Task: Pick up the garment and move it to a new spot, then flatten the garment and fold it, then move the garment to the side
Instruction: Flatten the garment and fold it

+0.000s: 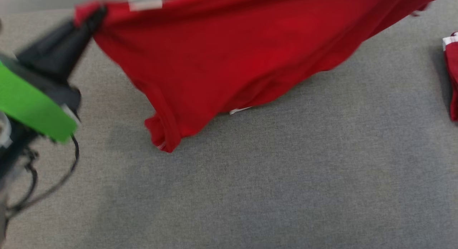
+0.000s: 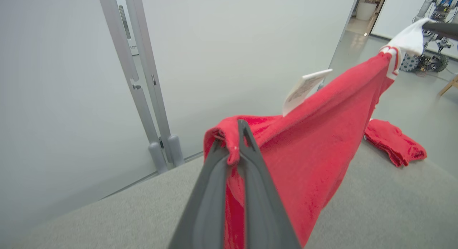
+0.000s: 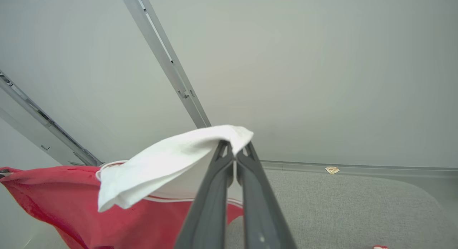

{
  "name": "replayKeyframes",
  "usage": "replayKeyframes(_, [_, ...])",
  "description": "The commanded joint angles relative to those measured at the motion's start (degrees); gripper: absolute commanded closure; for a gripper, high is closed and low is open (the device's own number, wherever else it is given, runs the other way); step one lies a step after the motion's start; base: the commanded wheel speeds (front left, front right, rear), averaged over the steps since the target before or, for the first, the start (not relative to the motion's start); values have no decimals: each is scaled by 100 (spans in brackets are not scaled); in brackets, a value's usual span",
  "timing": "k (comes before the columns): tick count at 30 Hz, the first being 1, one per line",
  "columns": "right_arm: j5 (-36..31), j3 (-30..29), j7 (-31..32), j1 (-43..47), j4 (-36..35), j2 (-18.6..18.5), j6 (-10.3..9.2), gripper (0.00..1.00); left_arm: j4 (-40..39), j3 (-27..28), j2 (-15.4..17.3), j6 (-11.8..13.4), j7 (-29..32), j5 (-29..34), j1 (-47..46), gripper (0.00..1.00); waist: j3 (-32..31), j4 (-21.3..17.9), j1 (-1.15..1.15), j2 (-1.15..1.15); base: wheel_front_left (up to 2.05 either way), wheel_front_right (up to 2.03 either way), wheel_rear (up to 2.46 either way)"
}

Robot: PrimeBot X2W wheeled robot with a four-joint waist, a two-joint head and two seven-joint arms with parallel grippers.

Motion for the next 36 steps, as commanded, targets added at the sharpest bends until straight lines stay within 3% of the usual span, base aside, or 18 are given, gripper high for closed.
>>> replayKeyframes(1, [-174,-8,56,-516,232,164,2,100,316,16,-88,114,175,-113,-703,100,956,-63,0,0,0,0,0])
replayKeyframes(3, [-742,31,-81,-1471,747,433,0,100,989,-112,-274,197,333,14,-1858,100,1278,-51,0,0,0,0,0])
replayKeyframes(7, [-1935,193,-500,-3196,2083,1464,3,100,2798,-512,-775,321,128,567,-3690,100,1644,-38,0,0,0,0,0])
replayKeyframes(12, [-3207,40,-1697,-4668,3507,2583,2,100,4729,-796,-1187,288,-1379,1622,-5318,100,1676,-139,0,0,0,0,0])
replayKeyframes(17, [-3279,340,-2214,-4810,4027,3277,3,100,5883,-1020,-1320,2,-2638,2079,-5740,100,1750,-325,0,0,0,0,0])
replayKeyframes(22, [-2818,1154,-2305,-3729,3802,3236,3,100,6782,-1303,-1182,-374,-3421,2125,-5036,100,1380,-344,0,0,0,0,0])
replayKeyframes(27, [-1989,1727,-2522,-2115,3154,2995,2,100,7207,-1410,-1000,-508,-3971,1883,-3672,100,855,-336,0,0,0,0,0])
replayKeyframes(36, [-830,2006,-2833,844,1719,2246,2,100,6369,-1499,-609,-553,-4287,929,-778,100,-260,-305,0,0,0,0,0])
